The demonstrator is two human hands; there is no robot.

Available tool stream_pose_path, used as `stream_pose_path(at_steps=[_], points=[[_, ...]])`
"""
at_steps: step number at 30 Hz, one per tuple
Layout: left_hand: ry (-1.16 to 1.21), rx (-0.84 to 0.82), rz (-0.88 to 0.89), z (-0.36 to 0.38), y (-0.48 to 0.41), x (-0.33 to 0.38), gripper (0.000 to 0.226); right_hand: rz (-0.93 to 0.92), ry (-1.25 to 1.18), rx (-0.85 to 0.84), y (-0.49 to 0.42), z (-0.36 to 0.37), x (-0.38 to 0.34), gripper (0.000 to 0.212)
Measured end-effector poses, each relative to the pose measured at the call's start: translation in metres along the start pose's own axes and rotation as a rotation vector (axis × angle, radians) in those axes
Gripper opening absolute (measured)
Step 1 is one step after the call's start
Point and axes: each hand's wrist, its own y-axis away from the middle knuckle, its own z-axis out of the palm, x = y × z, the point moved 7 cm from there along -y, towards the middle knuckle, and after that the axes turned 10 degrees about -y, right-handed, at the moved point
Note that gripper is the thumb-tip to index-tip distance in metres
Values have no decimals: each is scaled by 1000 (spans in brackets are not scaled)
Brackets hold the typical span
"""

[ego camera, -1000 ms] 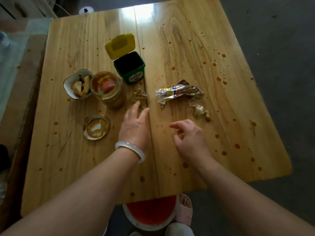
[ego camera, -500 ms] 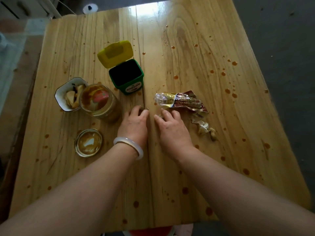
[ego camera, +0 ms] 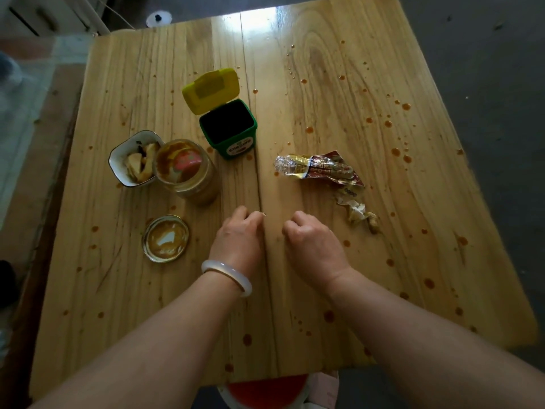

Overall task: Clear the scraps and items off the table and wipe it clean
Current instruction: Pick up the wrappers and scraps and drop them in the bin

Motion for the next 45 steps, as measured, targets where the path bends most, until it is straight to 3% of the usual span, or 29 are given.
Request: stream_pose_path(at_steps=[2,6,11,15,22,31,39,45], points=[[165,7,-119,-3,13,-9,14,138,-95,-14,10,-1,7,6],[591,-49,-400,2,48,-29,19,421,-382,178,42,-19,13,8],[763,-169,-447,2,101,-33,19,593,-665,218,91,-16,-3,15],[753,-256,-383,3,147,-32,21,664,-771,167,125,-9,-20,20],[544,-393,-256,22,225,-36,24,760,-686,-55,198,22,-55,20],[412,-381,-284,58,249,-49,11,851,-583,-3,247,61,-57,13],[362,-370,-317,64,249,-58,18,917,-582,-36,254,73,-52,23],[383,-294,-285,53,245,-52,19,921,-608,-32,252,70,-46,17]])
